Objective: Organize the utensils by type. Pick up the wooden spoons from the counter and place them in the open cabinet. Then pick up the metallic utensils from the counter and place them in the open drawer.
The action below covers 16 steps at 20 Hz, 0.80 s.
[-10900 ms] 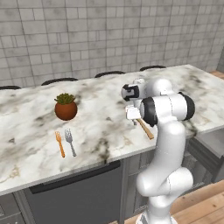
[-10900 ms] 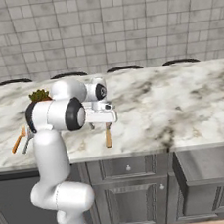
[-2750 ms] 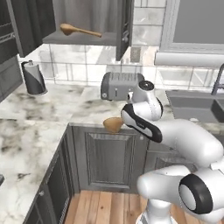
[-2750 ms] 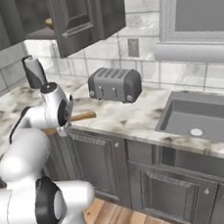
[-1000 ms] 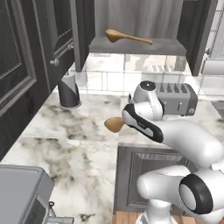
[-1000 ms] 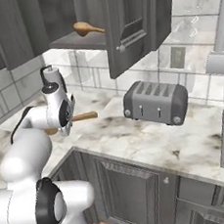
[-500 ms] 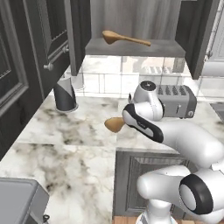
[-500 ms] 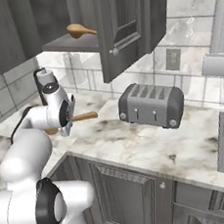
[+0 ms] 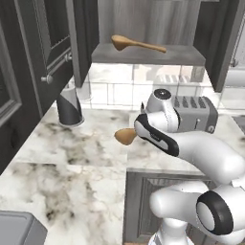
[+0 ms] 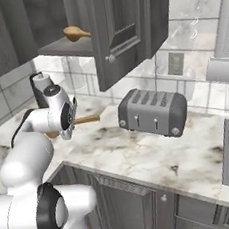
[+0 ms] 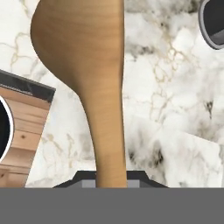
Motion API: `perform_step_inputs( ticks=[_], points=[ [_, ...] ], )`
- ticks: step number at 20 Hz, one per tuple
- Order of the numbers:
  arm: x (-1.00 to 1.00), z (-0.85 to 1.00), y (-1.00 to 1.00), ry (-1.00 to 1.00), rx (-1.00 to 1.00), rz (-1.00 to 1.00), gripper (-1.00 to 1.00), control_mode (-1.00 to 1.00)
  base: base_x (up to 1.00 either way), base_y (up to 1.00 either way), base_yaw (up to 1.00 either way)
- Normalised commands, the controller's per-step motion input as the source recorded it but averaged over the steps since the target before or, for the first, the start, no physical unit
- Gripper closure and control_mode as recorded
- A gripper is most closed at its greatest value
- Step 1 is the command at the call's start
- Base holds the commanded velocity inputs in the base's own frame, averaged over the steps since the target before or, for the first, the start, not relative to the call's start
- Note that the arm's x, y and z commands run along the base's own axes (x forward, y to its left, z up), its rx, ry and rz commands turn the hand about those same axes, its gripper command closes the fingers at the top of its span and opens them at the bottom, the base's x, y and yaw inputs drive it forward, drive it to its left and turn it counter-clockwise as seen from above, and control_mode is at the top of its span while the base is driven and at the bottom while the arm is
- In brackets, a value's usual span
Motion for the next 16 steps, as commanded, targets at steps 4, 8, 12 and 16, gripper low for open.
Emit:
perform_step_inputs(
  ticks=[4, 8, 12, 16],
  points=[
    [0.0, 0.0, 0.0, 0.0, 0.0, 0.0, 1.0, 1.0, 0.89, -0.01, 0.0],
    [0.0, 0.0, 0.0, 0.0, 0.0, 0.0, 1.0, 1.0, 0.81, 0.0, 0.0],
    [0.0, 0.0, 0.0, 0.0, 0.0, 0.0, 1.0, 1.0, 0.72, 0.03, 0.0],
    [0.0, 0.0, 0.0, 0.0, 0.0, 0.0, 1.0, 1.0, 0.78, 0.02, 0.0]
  ],
)
